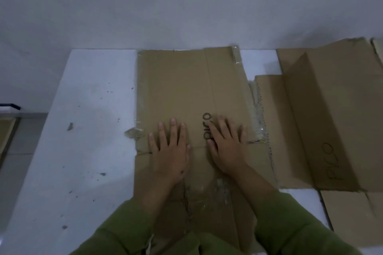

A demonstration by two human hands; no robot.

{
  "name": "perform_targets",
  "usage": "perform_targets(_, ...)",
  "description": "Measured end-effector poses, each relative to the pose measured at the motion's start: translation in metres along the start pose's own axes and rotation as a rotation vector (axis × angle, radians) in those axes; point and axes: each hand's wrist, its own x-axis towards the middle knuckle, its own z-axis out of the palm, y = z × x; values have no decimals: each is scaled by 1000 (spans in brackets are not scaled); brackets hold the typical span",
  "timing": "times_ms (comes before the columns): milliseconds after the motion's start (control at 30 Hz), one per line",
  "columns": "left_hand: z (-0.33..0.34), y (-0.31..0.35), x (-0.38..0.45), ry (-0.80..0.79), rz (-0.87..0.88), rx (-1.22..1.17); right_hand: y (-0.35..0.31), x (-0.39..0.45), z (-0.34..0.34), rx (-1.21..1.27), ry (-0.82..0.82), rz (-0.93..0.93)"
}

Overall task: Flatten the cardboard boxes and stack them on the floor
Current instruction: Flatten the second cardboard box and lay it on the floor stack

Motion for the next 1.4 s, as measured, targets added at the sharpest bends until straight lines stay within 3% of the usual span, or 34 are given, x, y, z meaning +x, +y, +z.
perform_targets(100, 11, 7, -24, -20, 14, -17, -1, -21, 4, -17, 64, -14)
perform_targets(500, 28, 4, -38, 16, 44, -59, -3, -42, 12, -9, -79, 34)
perform_targets(567, 22, -1, -38, 32, -5, -118, 0, -40, 5, 39, -78, 57)
perform_targets(800, -3, -40, -42, 180, -468, -432, 30, -33, -26, 231, 29, 462)
perform_targets(933, -21, -47, -41, 214, -491, -649, 35, -28, -39, 355, 39, 555)
perform_targets(1167, -33, -65, -51, 177, -581, -792, 49, -36, -47, 497, -9, 618)
perform_targets(1400, -33, -50, -88, 353, -513, -876, 45, -60, -56, 577, -2, 558)
